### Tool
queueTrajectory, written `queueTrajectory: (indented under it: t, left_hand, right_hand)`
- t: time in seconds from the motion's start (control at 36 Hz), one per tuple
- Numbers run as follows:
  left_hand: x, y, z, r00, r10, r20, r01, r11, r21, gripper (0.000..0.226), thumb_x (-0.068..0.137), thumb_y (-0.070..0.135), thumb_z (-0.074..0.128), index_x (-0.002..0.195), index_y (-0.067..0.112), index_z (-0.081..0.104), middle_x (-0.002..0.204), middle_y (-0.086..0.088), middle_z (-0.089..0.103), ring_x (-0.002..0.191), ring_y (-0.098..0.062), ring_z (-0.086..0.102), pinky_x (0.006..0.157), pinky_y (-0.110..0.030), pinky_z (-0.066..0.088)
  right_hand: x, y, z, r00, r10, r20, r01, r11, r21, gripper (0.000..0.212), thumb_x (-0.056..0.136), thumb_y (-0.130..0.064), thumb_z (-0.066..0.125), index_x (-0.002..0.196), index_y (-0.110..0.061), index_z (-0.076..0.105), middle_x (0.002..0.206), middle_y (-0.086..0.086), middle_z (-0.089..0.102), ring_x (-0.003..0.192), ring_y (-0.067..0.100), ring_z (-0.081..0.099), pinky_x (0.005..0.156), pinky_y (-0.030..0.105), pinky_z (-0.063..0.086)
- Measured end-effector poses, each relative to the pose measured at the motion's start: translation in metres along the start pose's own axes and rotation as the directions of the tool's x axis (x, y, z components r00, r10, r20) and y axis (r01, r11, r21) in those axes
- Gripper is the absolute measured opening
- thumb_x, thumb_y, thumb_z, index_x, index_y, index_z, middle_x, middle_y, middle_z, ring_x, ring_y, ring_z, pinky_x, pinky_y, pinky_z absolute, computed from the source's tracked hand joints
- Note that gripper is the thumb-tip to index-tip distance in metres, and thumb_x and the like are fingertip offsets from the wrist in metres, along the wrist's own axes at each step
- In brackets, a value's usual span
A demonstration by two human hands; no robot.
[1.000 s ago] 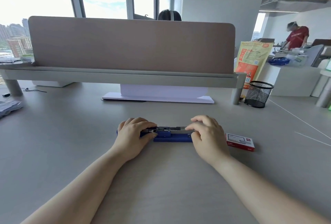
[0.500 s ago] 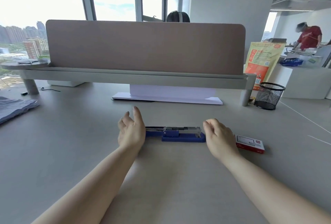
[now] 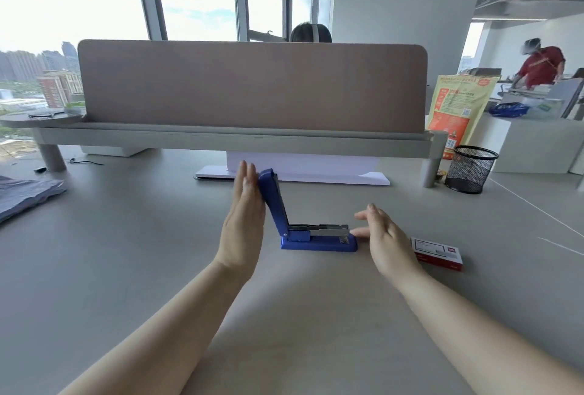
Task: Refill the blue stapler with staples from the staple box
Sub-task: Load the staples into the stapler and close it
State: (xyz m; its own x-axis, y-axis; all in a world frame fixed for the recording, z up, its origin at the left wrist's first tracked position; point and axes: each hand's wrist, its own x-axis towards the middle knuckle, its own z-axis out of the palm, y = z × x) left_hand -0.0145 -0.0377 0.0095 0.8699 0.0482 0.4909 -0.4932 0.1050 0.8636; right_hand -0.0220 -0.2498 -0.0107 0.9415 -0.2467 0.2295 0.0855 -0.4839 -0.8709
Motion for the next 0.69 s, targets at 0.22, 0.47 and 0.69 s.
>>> queueTrajectory:
  t: [0.22, 0.47, 0.69]
  left_hand:
    - [-0.015, -0.017, 0.009, 0.900, -0.202, 0.386, -0.030, 0.855, 0.518, 0.057, 0.089, 0.054, 0.016, 0.143, 0.036, 0.016, 0.151, 0.023, 0.015, 0.139, 0.006, 0.004, 0.116, -0.026, -0.002]
    - [-0.017, -0.027, 0.007, 0.839, -0.194, 0.507, -0.375, 0.470, 0.799, 0.070, 0.081, 0.066, 0.006, 0.144, 0.035, 0.009, 0.155, 0.016, 0.010, 0.142, -0.003, -0.001, 0.118, -0.033, -0.003]
    - [-0.017, -0.021, 0.010, 0.837, -0.216, 0.502, -0.395, 0.395, 0.829, 0.056, 0.092, 0.053, 0.025, 0.143, 0.034, 0.014, 0.155, 0.016, 0.014, 0.143, -0.005, 0.003, 0.118, -0.041, 0.001]
  right_hand:
    - [0.001, 0.004, 0.002, 0.999, -0.017, 0.037, 0.015, 0.998, 0.062, 0.047, 0.093, -0.052, 0.020, 0.107, -0.024, 0.055, 0.100, -0.001, 0.070, 0.102, 0.019, 0.058, 0.081, 0.032, 0.035]
    - [-0.003, 0.000, 0.002, 0.975, -0.203, 0.090, 0.196, 0.977, 0.080, 0.040, 0.092, -0.048, 0.030, 0.123, -0.031, 0.050, 0.128, -0.010, 0.055, 0.120, 0.006, 0.049, 0.101, 0.022, 0.035]
    - [-0.002, 0.003, 0.005, 0.933, -0.328, 0.151, 0.356, 0.904, -0.237, 0.033, 0.094, -0.025, 0.046, 0.126, -0.022, 0.055, 0.136, -0.007, 0.053, 0.132, 0.010, 0.040, 0.107, 0.020, 0.029]
